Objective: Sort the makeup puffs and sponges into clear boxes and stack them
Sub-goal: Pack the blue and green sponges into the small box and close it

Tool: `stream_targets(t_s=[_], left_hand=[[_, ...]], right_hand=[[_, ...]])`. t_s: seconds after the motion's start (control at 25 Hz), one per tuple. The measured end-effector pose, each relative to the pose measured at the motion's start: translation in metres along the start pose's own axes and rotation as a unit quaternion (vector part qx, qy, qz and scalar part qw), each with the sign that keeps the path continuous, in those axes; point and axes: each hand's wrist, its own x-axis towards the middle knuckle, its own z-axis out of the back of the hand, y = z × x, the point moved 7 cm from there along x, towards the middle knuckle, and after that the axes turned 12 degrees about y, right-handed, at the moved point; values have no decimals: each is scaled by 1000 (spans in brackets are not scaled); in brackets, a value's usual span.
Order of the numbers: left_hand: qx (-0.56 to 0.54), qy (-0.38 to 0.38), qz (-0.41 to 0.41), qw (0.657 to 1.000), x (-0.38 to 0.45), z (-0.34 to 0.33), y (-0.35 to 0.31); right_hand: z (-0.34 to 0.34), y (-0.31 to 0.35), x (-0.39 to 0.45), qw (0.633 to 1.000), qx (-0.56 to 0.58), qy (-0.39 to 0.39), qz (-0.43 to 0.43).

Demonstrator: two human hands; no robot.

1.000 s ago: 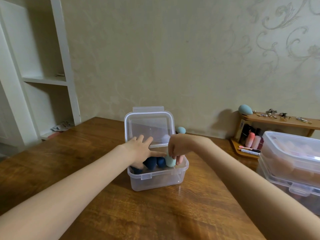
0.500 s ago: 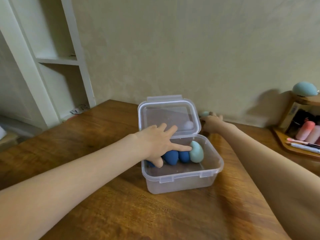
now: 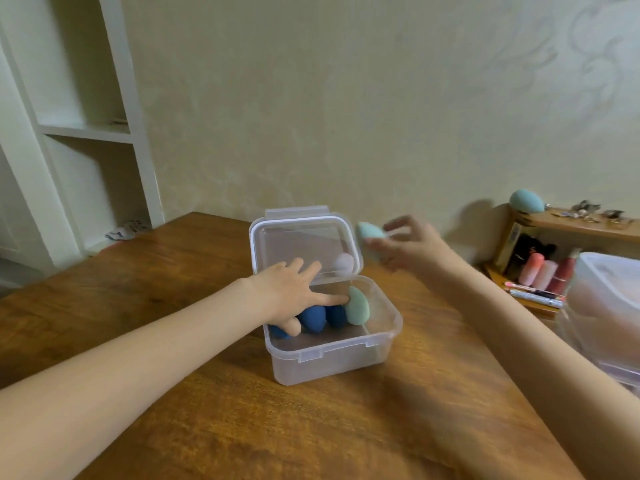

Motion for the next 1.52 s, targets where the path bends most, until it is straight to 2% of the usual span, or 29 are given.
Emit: stream_targets(t_s=[0.08,0.12,0.2,0.28,0.36,0.48,0.64,0.84,1.0,1.08,1.12,1.2,1.24,1.28,1.32,1.4,1.44,1.52], left_hand=[[-38,4,20,999,-5,2,1],[-72,0,26,997,-8,2,3],[-157,-30,3,987,-15,3,6],[-270,-66,-23,960,-22,0,15],[-369,-88,-31,925,-26,-5,23],[-434,-106,-32,894,-26,-12,30],[-480,-23,-50,875,-27,-17,28],[-411,18,-59,910,-30,-14,21],[-370,57,-56,926,-31,-15,20],[-329,62,-45,941,-30,-12,17],[-317,62,-40,946,-30,-12,16],[-309,62,-35,948,-29,-12,15],[-312,63,-37,947,-29,-13,16],[-314,63,-40,946,-29,-14,16],[-318,63,-42,945,-29,-15,16],[-329,64,-44,941,-28,-17,18],[-334,63,-45,939,-27,-18,18],[-336,62,-46,939,-26,-19,20]], right_hand=[[-42,1,-22,981,47,184,-28],[-57,-4,-29,967,46,244,-51],[-79,-11,-34,940,20,327,-91],[-95,-13,-31,919,-54,376,-106],[-105,-11,-27,914,-159,359,-98],[-118,-3,-25,907,-298,292,-61],[-132,-2,-23,919,-314,233,-40],[-130,-2,-21,911,-314,265,-18],[-117,-2,-30,926,-189,319,-78],[-94,8,-29,932,-130,329,-81],[-77,14,-22,948,-104,291,-69],[-24,15,2,988,-62,130,-55],[-2,6,15,994,-66,58,-66],[10,-5,25,992,-94,20,-86],[10,-18,35,985,-128,28,-113],[-14,-47,50,965,-152,142,-157],[-28,-54,55,957,-155,190,-154],[-41,-57,65,956,-160,216,-120]])
